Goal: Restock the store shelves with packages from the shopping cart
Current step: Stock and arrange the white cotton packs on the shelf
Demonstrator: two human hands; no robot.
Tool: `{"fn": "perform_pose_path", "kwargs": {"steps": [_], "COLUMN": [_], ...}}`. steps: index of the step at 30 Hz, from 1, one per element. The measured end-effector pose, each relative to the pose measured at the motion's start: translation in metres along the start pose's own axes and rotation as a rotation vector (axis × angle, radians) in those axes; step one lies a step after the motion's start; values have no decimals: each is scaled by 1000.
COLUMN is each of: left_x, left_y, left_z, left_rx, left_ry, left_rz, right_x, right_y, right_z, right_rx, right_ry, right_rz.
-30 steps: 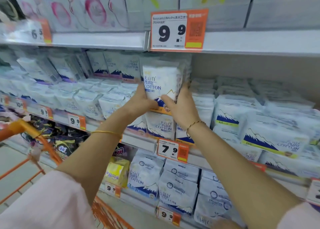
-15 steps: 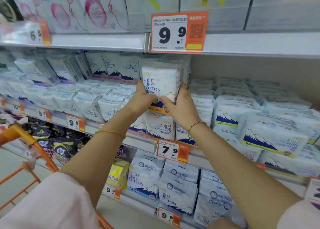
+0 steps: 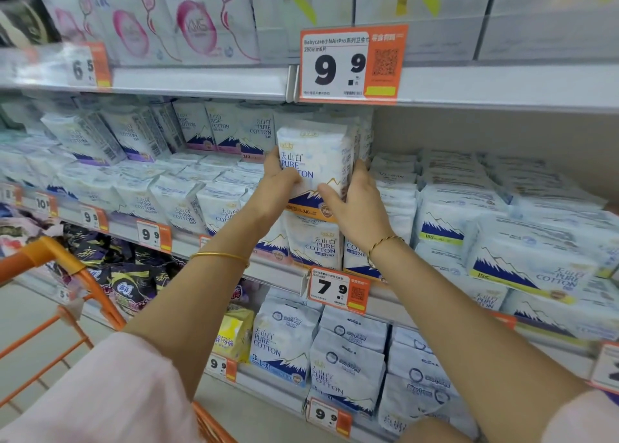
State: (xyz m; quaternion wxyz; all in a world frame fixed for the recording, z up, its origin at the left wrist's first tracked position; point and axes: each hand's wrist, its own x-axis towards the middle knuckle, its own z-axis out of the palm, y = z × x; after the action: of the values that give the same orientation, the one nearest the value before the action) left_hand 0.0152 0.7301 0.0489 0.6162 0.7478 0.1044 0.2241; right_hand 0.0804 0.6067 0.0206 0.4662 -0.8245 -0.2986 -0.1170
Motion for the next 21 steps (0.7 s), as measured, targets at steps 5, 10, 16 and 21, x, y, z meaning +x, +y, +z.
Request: {"fn": "perform_pose_path", "kwargs": {"steps": [5,10,16,21], "left_x": [0,-2,-6,0], "left_y": [-1,-2,2,4], "left_z": [0,2,6,4], "left_rx": [-33,-32,100,156], "left_ry": [52,76,86,99], "left_rz": [27,32,63,47], "right_x": [-5,-9,-11,-8], "right_y": [-3,-5,-12,-16], "right_z": [-1,-4,-10,-8], "right_rx": [14,17,-1,13], "right_ry": [33,43,126,108], "right_rz": [-13,-21,20,29]}}
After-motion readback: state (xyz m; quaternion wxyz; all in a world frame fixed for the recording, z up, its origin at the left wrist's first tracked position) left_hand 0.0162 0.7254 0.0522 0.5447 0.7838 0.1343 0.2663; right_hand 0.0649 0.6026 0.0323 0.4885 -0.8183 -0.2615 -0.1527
